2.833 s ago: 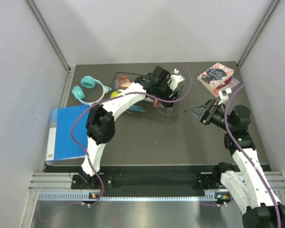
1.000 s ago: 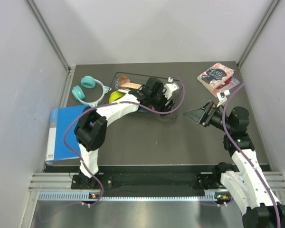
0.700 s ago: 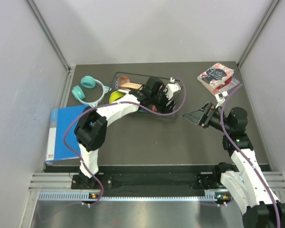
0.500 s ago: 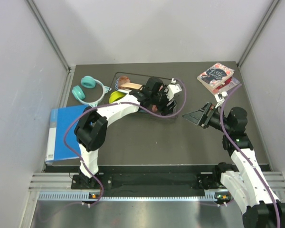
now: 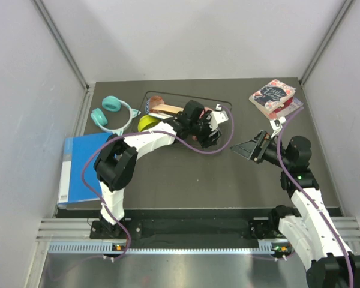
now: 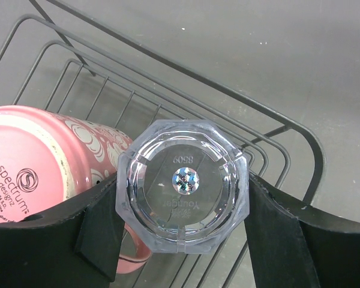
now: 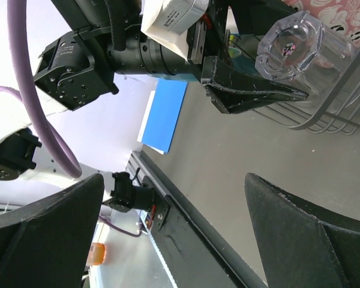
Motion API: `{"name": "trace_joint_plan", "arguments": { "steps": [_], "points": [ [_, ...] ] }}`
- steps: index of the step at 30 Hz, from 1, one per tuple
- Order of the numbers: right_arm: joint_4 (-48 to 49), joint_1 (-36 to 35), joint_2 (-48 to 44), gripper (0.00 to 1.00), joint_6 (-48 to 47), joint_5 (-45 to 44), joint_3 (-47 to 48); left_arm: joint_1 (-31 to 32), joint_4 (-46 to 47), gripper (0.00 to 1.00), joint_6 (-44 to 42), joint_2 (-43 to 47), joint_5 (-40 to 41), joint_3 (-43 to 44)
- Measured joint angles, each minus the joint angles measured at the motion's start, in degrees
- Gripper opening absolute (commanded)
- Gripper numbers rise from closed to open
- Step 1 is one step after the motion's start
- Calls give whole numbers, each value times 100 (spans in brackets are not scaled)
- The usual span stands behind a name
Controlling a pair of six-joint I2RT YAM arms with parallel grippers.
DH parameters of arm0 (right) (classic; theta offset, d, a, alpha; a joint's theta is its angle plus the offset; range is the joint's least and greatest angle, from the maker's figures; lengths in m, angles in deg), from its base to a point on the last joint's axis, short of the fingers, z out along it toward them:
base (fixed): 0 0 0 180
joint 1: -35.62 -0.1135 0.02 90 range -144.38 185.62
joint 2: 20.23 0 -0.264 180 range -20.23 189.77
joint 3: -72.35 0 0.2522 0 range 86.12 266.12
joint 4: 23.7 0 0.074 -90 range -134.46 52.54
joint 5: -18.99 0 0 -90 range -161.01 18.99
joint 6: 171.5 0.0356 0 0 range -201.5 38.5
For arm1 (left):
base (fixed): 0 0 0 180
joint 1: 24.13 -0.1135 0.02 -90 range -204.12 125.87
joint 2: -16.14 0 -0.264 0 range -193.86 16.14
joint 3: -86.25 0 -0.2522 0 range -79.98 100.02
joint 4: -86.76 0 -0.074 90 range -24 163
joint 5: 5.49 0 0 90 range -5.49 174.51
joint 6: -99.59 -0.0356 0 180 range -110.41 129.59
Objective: Load the mixed dishes into the dish rack
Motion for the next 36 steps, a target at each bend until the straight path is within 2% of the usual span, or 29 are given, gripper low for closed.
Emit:
{"name": "trace_joint_plan", "arguments": {
  "steps": [26, 28, 29, 32, 35, 36],
  "points": [
    [4, 11, 44, 100, -2, 76, -33, -55, 330, 0, 46, -315, 142, 61],
    [4, 11, 63, 100, -2, 76, -33, -55, 328, 13, 48, -315, 142, 61],
    [4, 11, 70, 100, -2, 76, -33, -55, 328, 28, 46, -315, 142, 61],
    [4, 11, 79, 100, -2, 74, -33, -55, 328, 57, 50, -315, 142, 59],
    [4, 17, 79, 100, 0, 74, -33, -59, 330, 70, 85, -315, 144, 46],
    [4, 24, 79, 100, 0, 76, -33, -61, 332, 83, 114, -315, 155, 42]
  ]
}}
